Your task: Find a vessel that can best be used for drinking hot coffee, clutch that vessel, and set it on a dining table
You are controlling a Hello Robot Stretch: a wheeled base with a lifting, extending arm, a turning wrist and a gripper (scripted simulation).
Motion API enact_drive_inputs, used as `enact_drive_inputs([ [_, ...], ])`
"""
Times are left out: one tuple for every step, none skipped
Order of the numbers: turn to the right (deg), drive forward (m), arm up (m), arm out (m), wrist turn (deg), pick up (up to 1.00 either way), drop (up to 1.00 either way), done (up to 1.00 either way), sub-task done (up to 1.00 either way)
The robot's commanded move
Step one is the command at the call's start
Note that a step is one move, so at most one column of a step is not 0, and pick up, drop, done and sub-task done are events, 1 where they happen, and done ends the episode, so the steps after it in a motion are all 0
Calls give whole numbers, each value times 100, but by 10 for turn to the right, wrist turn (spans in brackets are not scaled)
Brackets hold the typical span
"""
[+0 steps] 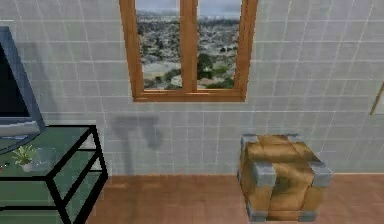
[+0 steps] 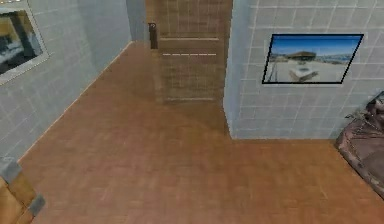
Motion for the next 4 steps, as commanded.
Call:
enact_drive_inputs([
  [450, 0, 0, 0, 0, 0, 0, 0, 0],
  [180, 0, 0, 0, 0, 0, 0, 0, 0],
  [0, 100, 0, 0, 0, 0, 0, 0, 0],
  [30, 0, 0, 0, 0, 0, 0, 0, 0],
])
